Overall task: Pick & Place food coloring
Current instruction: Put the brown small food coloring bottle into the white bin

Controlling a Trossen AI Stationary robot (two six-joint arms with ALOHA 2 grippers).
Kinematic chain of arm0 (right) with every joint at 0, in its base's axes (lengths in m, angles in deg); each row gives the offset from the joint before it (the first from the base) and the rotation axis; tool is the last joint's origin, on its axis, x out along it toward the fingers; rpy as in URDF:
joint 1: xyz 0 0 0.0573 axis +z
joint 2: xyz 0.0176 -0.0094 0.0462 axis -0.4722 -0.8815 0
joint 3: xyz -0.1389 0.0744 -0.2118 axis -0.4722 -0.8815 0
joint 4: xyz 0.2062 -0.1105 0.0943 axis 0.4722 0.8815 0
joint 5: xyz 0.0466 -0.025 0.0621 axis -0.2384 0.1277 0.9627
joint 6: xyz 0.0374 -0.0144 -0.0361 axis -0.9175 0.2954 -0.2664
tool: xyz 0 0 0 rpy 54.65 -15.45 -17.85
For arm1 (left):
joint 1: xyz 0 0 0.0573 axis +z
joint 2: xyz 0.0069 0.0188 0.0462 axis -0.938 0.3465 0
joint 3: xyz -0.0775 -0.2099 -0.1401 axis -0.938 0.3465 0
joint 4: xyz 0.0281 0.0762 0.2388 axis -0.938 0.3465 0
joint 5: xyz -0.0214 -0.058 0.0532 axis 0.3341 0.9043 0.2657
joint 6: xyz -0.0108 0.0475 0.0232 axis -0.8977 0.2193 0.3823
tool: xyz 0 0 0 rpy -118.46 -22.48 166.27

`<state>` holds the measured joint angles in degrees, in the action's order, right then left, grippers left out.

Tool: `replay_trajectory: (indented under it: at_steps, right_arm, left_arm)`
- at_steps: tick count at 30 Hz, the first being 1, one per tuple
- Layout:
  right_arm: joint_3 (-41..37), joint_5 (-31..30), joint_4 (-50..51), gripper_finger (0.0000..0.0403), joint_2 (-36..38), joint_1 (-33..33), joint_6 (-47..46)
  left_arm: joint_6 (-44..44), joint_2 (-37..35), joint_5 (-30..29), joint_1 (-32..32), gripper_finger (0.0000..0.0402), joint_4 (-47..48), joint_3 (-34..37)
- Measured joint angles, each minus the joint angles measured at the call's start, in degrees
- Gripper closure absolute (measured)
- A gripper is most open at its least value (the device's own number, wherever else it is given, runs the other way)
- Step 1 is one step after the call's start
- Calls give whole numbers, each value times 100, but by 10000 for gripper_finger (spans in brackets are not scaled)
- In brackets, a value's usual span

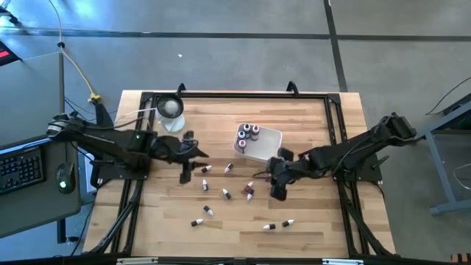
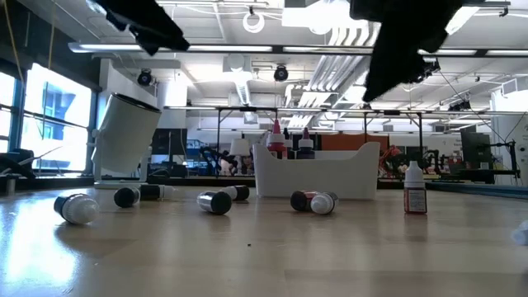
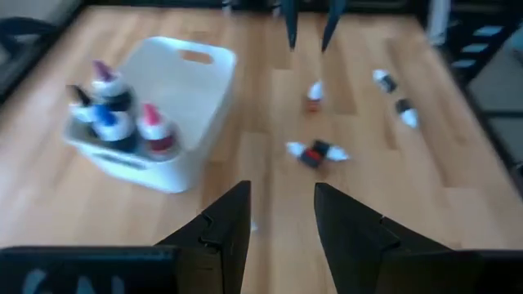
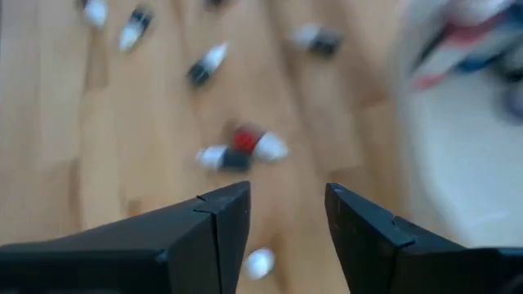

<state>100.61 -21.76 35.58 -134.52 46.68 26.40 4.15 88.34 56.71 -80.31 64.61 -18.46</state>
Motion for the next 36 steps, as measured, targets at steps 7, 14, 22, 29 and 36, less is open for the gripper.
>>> replay_trajectory:
  at_steps: [7,14,22,29,36]
  right_arm:
    - [0,88,-49,264,-555,329,-303]
    - [0,30,-9,251,-1077,371,-705]
    - [-1,321,22,236,-1384,363,-854]
    - [0,327,272,241,-1384,369,-1252]
    - [0,234,289,241,-1384,367,-1224]
  left_arm:
    - [-172,121,5,-68,268,-161,356]
    - [-185,131,-7,-68,268,-372,362]
    - [-185,131,-9,-68,268,-365,362]
    - [-185,131,-12,-68,268,-365,362]
    - [-183,131,-25,-68,268,-365,362]
